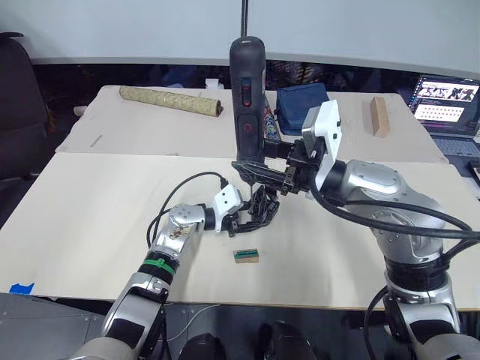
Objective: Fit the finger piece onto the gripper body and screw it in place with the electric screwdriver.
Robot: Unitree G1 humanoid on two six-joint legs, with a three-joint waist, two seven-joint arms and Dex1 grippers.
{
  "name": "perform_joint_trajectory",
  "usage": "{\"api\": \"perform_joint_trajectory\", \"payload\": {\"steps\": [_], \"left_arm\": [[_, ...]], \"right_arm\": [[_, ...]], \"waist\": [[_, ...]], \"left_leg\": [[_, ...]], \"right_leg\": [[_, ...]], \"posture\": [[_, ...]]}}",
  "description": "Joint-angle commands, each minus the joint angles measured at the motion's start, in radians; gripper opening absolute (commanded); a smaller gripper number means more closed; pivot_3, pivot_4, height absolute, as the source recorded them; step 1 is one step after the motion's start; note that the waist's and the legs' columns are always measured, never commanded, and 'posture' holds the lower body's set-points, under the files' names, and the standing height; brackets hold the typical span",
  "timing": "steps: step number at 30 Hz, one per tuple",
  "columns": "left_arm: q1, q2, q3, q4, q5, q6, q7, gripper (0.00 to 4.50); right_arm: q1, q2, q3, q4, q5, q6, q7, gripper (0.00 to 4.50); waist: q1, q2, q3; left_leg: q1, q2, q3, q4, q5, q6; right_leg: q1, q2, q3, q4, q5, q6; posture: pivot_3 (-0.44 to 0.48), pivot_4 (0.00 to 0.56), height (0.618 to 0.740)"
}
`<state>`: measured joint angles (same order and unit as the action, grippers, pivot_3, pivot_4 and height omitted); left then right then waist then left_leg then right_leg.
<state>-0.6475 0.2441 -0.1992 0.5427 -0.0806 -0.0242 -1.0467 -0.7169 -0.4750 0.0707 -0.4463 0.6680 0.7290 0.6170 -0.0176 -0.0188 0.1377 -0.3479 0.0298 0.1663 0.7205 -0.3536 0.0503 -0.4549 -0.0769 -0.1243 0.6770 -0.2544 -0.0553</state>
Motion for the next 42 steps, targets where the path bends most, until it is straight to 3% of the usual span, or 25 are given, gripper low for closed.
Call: {"api": "perform_joint_trajectory", "payload": {"steps": [1, 42], "left_arm": [[0.014, 0.007, 0.0, -0.03, -0.009, 0.003, -0.001, 2.31], [0.002, 0.011, 0.011, -0.026, -0.012, -0.018, 0.008, 2.31]], "right_arm": [[-0.038, 0.013, -0.017, -0.023, -0.01, -0.041, 0.004, 1.94], [0.012, 0.02, 0.004, -0.019, -0.091, -0.086, 0.064, 1.94]], "waist": [[0.0, 0.0, 0.0], [0.0, 0.0, 0.0]], "left_leg": [[0.0, 0.0, 0.0, 0.0, 0.0, 0.0], [0.0, 0.0, 0.0, 0.0, 0.0, 0.0]], "right_leg": [[0.0, 0.0, 0.0, 0.001, 0.0, 0.0], [0.0, 0.0, 0.0, 0.001, 0.0, 0.0]], "posture": [[0.0, 0.15, 0.74], [0.0, 0.15, 0.74]]}}
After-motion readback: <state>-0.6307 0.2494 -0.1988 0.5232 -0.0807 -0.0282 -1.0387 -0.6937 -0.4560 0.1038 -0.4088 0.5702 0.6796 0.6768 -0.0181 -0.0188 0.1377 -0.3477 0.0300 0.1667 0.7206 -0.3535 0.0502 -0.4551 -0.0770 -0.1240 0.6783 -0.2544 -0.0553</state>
